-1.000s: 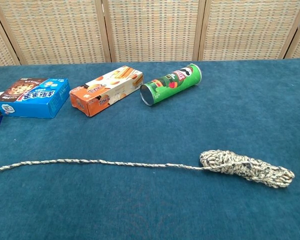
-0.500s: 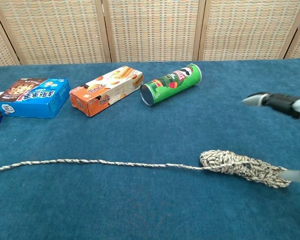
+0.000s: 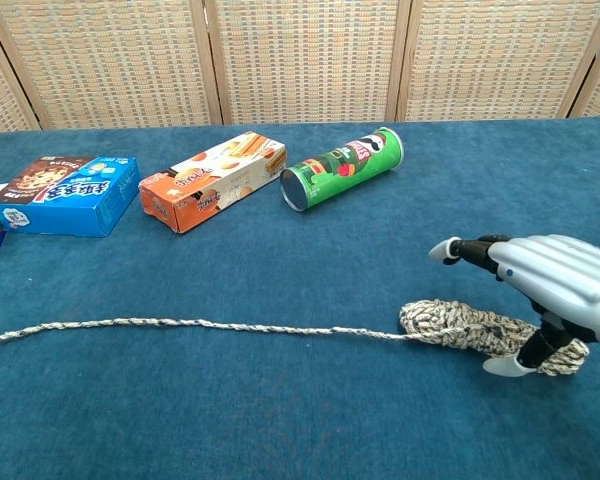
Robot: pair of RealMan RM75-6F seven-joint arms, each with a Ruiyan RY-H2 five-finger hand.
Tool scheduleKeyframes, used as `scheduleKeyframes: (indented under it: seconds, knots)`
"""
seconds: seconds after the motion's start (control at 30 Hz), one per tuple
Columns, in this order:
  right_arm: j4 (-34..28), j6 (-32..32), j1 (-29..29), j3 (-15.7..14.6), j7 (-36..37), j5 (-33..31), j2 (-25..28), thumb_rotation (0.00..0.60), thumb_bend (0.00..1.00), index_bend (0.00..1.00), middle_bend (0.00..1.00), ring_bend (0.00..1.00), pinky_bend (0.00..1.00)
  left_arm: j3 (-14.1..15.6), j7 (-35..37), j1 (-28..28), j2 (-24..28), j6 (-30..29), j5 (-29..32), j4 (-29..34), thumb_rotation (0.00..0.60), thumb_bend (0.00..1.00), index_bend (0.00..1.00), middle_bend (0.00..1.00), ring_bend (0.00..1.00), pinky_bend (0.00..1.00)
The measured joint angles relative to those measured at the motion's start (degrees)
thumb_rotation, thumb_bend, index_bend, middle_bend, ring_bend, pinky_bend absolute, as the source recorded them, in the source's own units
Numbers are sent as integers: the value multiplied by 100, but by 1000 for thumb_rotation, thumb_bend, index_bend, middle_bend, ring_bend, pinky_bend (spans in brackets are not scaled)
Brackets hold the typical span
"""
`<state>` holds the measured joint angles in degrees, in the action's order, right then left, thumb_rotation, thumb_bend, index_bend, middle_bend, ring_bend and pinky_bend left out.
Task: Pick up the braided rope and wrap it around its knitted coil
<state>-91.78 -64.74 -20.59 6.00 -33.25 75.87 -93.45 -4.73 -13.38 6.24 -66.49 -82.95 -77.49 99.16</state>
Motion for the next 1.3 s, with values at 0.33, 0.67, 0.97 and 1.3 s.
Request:
scheduleKeyframes:
  seconds: [0.33, 0.67, 0.97, 1.3]
  knots:
    - [104, -295, 39, -2, -528, -471, -158, 600, 0, 205, 249, 207, 369, 15, 36, 7, 26, 9, -11, 17, 600, 0, 0, 0, 0, 0]
    - [245, -303, 16, -79, -519, -638, -217, 600, 17, 348, 421, 367, 495, 32, 8, 13, 12, 11, -15, 15, 600, 0, 0, 0, 0, 0]
    - [582, -477, 11, -98, -295, -501, -370, 600, 204, 511, 587, 507, 611, 41, -34, 26, -3, 35, 5, 1, 600, 0, 0, 0, 0, 0]
    - [843, -680, -13, -172, -2, -45, -450, 600, 367, 589, 655, 542, 630, 56, -109, 32, -44, 37, 10, -14, 600, 0, 0, 0, 0, 0]
